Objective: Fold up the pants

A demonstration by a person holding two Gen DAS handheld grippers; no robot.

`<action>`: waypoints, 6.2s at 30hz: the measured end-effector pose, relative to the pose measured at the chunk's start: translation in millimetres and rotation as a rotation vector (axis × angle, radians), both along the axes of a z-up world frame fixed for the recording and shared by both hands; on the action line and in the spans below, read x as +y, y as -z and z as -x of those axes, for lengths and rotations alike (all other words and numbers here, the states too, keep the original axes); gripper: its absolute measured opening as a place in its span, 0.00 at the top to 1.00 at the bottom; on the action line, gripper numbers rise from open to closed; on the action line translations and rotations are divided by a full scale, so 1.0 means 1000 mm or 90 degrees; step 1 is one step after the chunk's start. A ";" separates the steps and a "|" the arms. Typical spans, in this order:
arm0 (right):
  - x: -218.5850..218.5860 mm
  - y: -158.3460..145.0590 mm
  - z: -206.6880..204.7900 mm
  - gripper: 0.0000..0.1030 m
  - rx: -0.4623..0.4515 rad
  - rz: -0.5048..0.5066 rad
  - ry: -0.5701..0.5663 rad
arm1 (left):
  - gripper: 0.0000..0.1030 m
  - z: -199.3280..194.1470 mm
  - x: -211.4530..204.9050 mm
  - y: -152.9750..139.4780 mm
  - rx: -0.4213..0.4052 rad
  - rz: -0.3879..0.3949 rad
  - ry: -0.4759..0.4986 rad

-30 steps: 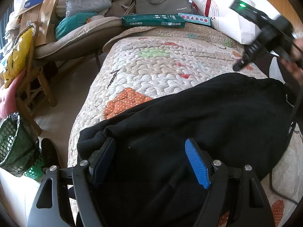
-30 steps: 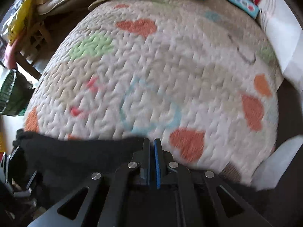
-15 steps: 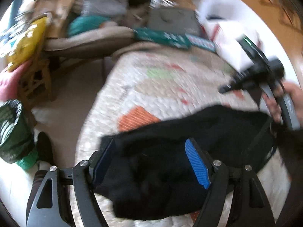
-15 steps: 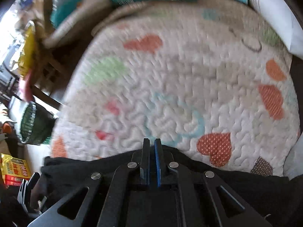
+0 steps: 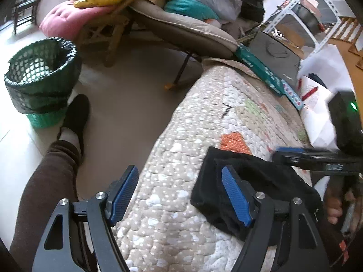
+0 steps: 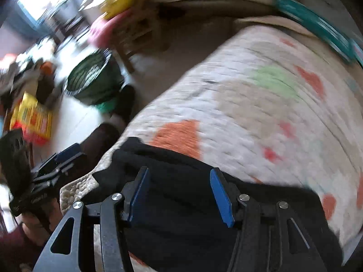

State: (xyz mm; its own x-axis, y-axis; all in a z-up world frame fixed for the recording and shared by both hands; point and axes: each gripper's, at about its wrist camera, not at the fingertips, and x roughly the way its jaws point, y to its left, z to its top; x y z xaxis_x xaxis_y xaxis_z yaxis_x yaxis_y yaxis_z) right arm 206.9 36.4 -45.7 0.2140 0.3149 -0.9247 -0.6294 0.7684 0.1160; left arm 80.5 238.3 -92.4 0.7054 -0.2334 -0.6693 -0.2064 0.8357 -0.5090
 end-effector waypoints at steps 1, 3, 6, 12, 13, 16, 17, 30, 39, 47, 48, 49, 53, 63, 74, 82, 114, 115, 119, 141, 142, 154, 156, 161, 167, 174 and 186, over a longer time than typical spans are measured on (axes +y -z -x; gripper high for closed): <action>0.016 0.005 -0.001 0.42 0.002 0.009 -0.026 | 0.27 0.000 -0.001 0.000 -0.001 -0.003 0.004; 0.037 0.013 -0.002 0.42 0.018 0.014 -0.058 | 0.27 -0.001 -0.003 0.003 0.001 -0.002 0.004; 0.068 0.027 -0.001 0.42 0.027 0.040 -0.107 | 0.27 0.000 0.008 0.009 0.007 0.041 -0.012; 0.109 0.055 0.016 0.39 -0.006 0.132 -0.200 | 0.27 0.007 0.038 0.021 0.004 0.151 -0.060; 0.111 0.058 0.020 0.43 -0.017 0.146 -0.213 | 0.27 0.007 0.039 0.021 0.001 0.157 -0.060; 0.110 0.058 0.015 0.75 -0.031 0.168 -0.200 | 0.27 0.006 0.034 0.016 -0.009 0.150 -0.043; 0.107 0.055 0.009 0.78 -0.023 0.157 -0.185 | 0.27 0.005 0.030 0.014 -0.012 0.141 -0.033; 0.086 0.054 -0.041 0.78 0.107 0.046 -0.058 | 0.27 -0.014 -0.032 0.005 -0.029 0.040 0.131; 0.096 0.044 -0.034 0.48 0.098 0.062 -0.101 | 0.25 -0.035 -0.057 0.025 0.029 0.031 0.179; 0.122 0.065 -0.002 0.71 0.032 0.172 -0.182 | 0.73 -0.030 -0.054 0.019 0.034 0.009 0.170; 0.121 0.063 -0.002 0.76 0.034 0.165 -0.176 | 0.76 -0.029 -0.053 0.016 0.032 0.019 0.171; 0.119 0.058 -0.003 0.77 0.036 0.155 -0.170 | 0.78 -0.027 -0.056 0.014 0.031 0.023 0.171; 0.102 0.030 0.004 0.78 0.013 0.119 -0.160 | 0.79 -0.018 -0.063 -0.009 0.007 0.025 0.166; -0.006 -0.045 0.015 0.78 -0.045 0.017 -0.068 | 0.79 -0.027 -0.134 -0.068 -0.025 0.068 0.238; -0.190 -0.003 0.009 0.69 -0.003 -0.001 0.133 | 0.71 -0.035 -0.301 -0.048 0.024 -0.020 0.426; -0.298 -0.014 0.020 0.53 -0.055 -0.019 0.325 | 0.54 0.014 -0.275 -0.079 -0.019 -0.069 0.476; -0.112 0.015 -0.034 0.51 0.054 -0.039 0.108 | 0.34 -0.025 -0.242 -0.001 0.058 -0.067 0.332; -0.105 0.021 -0.037 0.51 0.062 -0.008 0.100 | 0.34 -0.026 -0.246 0.002 0.062 -0.068 0.338; -0.079 0.046 -0.039 0.58 0.064 0.095 0.065 | 0.65 -0.022 -0.262 0.002 0.042 -0.145 0.351; -0.042 0.002 -0.058 0.71 0.052 -0.045 0.108 | 0.69 -0.019 -0.146 -0.025 0.072 -0.054 0.247; -0.061 -0.010 -0.054 0.65 0.042 -0.070 0.135 | 0.67 -0.013 -0.144 -0.033 0.059 -0.069 0.244; -0.162 0.013 0.069 0.61 0.015 -0.030 0.232 | 0.56 -0.070 -0.200 -0.029 0.061 -0.185 0.289; -0.167 0.027 0.080 0.61 0.001 0.007 0.250 | 0.56 -0.073 -0.210 -0.013 0.090 -0.232 0.298; -0.208 0.023 0.090 0.49 0.022 -0.087 0.341 | 0.49 -0.065 -0.224 -0.016 0.099 -0.330 0.330; -0.285 0.001 0.125 0.48 -0.026 -0.214 0.493 | 0.42 -0.067 -0.238 -0.054 0.050 -0.278 0.333; -0.344 0.011 0.151 0.48 -0.017 -0.275 0.655 | 0.39 -0.084 -0.298 -0.014 0.109 -0.299 0.383; -0.369 0.044 0.156 0.47 0.033 -0.310 0.777 | 0.35 -0.103 -0.338 -0.074 0.024 -0.301 0.471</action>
